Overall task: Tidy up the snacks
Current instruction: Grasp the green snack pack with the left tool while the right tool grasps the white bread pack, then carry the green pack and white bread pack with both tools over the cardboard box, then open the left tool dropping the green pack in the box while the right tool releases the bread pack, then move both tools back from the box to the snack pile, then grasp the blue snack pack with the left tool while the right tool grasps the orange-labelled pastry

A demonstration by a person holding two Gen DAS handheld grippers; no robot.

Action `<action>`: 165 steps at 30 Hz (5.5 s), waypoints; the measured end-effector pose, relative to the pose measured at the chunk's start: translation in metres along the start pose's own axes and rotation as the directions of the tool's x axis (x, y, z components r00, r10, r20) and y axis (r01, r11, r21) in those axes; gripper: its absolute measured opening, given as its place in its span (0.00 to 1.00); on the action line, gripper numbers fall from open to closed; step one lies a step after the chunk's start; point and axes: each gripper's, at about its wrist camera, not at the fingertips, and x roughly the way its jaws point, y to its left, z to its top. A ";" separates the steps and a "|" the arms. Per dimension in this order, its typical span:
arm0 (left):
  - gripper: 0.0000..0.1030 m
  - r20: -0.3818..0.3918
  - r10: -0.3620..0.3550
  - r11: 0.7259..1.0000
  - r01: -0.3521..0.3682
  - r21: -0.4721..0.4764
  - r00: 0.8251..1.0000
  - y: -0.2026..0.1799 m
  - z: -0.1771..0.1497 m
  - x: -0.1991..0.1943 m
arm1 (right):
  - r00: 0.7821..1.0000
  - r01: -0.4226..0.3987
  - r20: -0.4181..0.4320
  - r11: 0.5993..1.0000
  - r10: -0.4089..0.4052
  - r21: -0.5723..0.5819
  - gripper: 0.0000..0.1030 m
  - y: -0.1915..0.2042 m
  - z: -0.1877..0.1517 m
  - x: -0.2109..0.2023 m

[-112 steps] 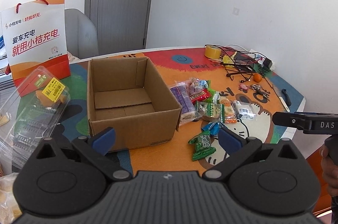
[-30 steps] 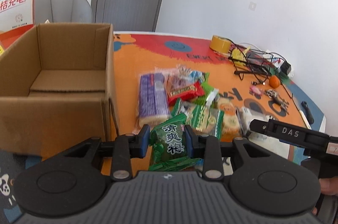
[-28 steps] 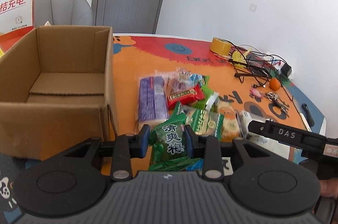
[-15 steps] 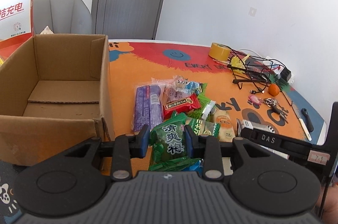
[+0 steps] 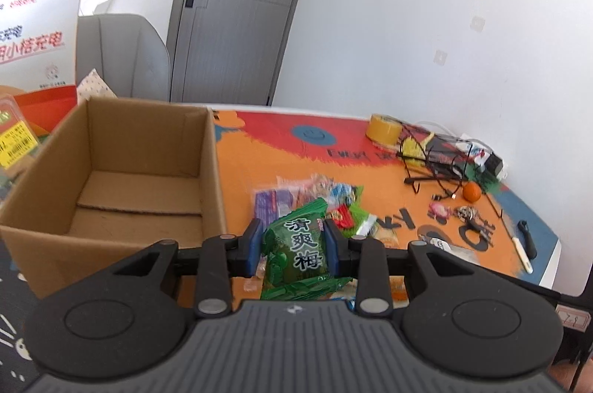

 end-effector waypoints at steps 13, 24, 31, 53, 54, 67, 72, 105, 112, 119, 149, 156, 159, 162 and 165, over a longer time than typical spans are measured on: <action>0.32 0.088 0.069 0.997 -0.066 -0.042 0.994 0.038 0.031 -0.036 | 0.985 -0.152 0.066 0.986 0.157 -0.072 0.51 0.068 0.014 -0.027; 0.32 0.110 0.137 0.988 -0.127 -0.086 0.985 0.072 0.043 -0.044 | 0.972 -0.215 0.074 0.971 0.224 -0.109 0.51 0.104 0.017 -0.026; 0.32 0.098 0.166 0.981 -0.154 -0.121 0.981 0.093 0.046 -0.035 | 0.963 -0.251 0.074 0.960 0.261 -0.126 0.51 0.127 0.020 -0.023; 0.56 0.038 0.209 0.954 -0.195 -0.226 0.977 0.137 0.048 -0.018 | 0.943 -0.331 -0.015 0.937 0.332 -0.114 0.51 0.175 0.020 0.013; 0.59 0.043 0.211 0.953 -0.195 -0.233 0.977 0.139 0.047 -0.021 | 0.942 -0.334 -0.017 0.935 0.334 -0.118 0.51 0.179 0.020 0.014; 0.85 0.046 0.255 0.940 -0.236 -0.248 0.966 0.162 0.040 -0.051 | 0.924 -0.383 -0.067 0.913 0.377 -0.137 0.59 0.212 0.012 0.013; 0.90 0.046 0.249 0.942 -0.231 -0.242 0.967 0.160 0.037 -0.054 | 0.935 -0.355 -0.053 0.928 0.351 -0.113 0.63 0.195 0.014 0.005; 0.94 0.014 0.056 0.997 -0.055 -0.051 0.998 0.031 0.013 -0.031 | 0.984 -0.180 0.012 0.984 0.180 -0.014 0.81 0.065 0.015 -0.035; 0.94 -0.004 0.024 0.999 -0.024 -0.030 1.000 0.009 0.008 -0.018 | 0.992 -0.125 0.017 0.992 0.125 0.009 0.81 0.033 0.017 -0.036; 0.94 0.003 0.026 1.000 -0.026 -0.003 1.000 -0.008 0.001 -0.008 | 0.996 -0.093 -0.001 0.995 0.093 0.041 0.81 0.009 0.014 -0.028; 0.51 -0.162 0.011 0.999 -0.017 -0.037 0.987 -0.029 -0.055 0.065 | 0.996 -0.044 -0.073 0.996 0.049 0.080 0.77 -0.020 -0.001 0.007; 0.29 -0.164 -0.011 0.999 0.003 -0.051 0.986 -0.025 -0.049 0.057 | 0.994 -0.050 -0.089 0.996 0.056 0.068 0.77 -0.013 -0.004 0.017; 0.28 -0.140 -0.011 0.999 0.005 -0.048 0.990 -0.023 -0.045 0.050 | 0.994 -0.056 -0.091 0.996 0.061 0.063 0.76 -0.009 -0.004 0.022; 0.27 -0.146 -0.012 0.998 0.002 -0.064 0.989 -0.019 -0.044 0.050 | 0.994 -0.057 -0.095 0.997 0.062 0.050 0.75 -0.004 -0.004 0.025; 0.27 -0.141 -0.005 0.997 -0.005 -0.074 0.990 -0.016 -0.043 0.049 | 0.993 -0.059 -0.096 0.998 0.063 0.037 0.74 0.001 -0.004 0.029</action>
